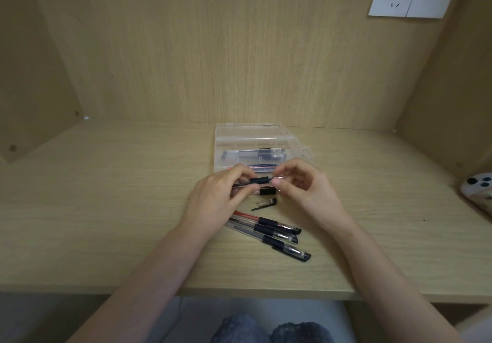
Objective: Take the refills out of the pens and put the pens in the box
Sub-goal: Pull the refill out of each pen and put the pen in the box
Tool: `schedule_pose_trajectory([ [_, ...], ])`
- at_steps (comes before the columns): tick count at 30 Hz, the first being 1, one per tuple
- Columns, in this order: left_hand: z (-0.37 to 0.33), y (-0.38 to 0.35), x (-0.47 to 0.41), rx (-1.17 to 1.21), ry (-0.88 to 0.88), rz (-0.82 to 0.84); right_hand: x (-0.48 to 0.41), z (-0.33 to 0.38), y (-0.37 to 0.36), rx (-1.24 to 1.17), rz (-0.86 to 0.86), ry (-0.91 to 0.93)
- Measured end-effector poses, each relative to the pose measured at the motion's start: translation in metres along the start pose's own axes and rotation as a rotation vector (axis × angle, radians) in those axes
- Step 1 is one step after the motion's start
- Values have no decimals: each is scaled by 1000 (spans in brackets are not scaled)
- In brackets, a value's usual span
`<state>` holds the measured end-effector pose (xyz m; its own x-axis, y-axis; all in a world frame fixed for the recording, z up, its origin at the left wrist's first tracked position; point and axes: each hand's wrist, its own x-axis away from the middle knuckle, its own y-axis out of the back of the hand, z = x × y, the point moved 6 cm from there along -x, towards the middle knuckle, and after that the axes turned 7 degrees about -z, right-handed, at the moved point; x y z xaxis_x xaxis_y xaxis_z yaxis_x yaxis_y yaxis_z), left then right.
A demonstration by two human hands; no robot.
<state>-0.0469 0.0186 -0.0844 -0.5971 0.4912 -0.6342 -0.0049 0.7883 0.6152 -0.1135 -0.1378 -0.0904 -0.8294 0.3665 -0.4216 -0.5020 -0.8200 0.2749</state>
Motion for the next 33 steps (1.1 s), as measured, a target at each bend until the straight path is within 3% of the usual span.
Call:
schedule_pose_trajectory([
  [5,-1,0,1,21,0,9,1,-4,2,136,-21,-3],
  [9,-1,0,1,4,5,13,1,1,2,-27,-32,-14],
  [13,0,-1,1,12,3,18,2,-2,0,79,0,-6],
  [19,-1,0,0,18,15,2,2,4,4,-61,-46,-15],
  [25,-1,0,1,17,1,8,2,-3,1,97,-7,-2],
  [33,0,0,0,20,7,5,3,2,-2,21,25,-1],
])
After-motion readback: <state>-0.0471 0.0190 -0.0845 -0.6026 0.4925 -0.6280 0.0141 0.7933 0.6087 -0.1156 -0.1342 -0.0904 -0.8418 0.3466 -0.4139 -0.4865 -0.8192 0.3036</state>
